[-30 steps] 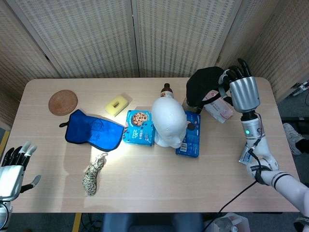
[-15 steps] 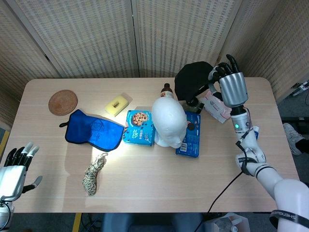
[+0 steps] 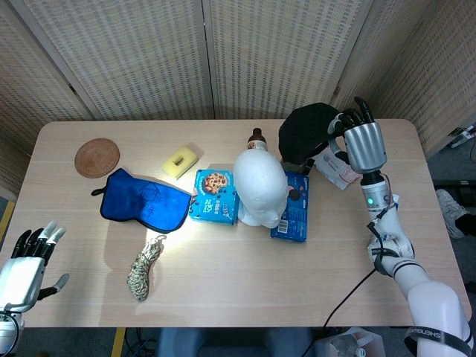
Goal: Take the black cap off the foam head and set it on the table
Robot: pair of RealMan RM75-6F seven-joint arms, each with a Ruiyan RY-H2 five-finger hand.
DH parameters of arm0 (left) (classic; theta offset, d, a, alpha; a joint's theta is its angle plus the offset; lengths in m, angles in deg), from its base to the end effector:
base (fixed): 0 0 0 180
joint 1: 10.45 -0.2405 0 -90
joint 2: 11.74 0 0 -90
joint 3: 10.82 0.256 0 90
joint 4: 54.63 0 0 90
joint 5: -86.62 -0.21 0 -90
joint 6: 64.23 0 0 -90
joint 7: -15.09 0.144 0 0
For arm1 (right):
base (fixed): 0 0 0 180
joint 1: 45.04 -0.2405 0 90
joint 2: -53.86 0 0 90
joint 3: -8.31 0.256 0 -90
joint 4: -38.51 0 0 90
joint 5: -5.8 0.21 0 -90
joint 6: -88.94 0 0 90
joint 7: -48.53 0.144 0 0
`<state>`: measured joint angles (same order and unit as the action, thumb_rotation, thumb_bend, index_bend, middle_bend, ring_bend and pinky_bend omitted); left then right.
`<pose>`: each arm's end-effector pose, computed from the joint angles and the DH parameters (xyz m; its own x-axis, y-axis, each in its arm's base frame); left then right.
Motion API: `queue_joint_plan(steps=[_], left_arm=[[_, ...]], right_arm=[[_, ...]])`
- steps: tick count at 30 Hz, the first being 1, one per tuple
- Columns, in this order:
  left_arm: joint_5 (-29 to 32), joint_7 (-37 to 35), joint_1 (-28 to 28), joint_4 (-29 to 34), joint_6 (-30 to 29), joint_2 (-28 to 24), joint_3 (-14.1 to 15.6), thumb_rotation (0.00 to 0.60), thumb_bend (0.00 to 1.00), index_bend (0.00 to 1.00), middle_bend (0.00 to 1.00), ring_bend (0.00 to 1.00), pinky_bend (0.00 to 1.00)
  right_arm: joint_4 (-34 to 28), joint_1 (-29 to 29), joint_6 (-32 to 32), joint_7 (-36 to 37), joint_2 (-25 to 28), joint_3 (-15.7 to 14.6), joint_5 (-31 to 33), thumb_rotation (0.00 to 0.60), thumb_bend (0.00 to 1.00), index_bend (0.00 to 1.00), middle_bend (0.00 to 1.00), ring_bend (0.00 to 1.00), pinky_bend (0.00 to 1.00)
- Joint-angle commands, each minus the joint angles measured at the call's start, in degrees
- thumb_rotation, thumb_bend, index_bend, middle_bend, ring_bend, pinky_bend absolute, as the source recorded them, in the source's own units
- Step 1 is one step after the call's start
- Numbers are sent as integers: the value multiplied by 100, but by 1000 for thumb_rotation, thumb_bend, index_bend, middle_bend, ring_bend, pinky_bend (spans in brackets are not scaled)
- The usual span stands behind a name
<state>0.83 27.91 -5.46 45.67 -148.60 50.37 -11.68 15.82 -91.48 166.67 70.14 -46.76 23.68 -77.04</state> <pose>-0.2891 0.1720 0.1517 0.5048 0.0531 0.8616 0.8632 -0.0247 -0.5042 -0.2114 -0.4471 0.1149 0.3422 0.4230 0.8390 -0.8133 -0.3139 0.4900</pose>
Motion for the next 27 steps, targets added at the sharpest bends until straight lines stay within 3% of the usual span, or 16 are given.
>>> queue_joint_plan(steps=[1,18,27], left_arm=[[-6,-10,4,2,-2,3,-4,600,203,122,51,68,15],[-63,-53,28,-9,30,11,7,600,203,122,51,68,15],[-98,-88,30,-33,27,21,19,600,202,122,51,68,15]], right_arm=[[26,140,130,63,-21,-96,-30,600,469,790,484,314,137],[-193,1065,747,240,-60,-630,-267,600,469,790,484,314,137],[-153,1461,836,333,-172,-727,-234,600,464,790,476,314,136]])
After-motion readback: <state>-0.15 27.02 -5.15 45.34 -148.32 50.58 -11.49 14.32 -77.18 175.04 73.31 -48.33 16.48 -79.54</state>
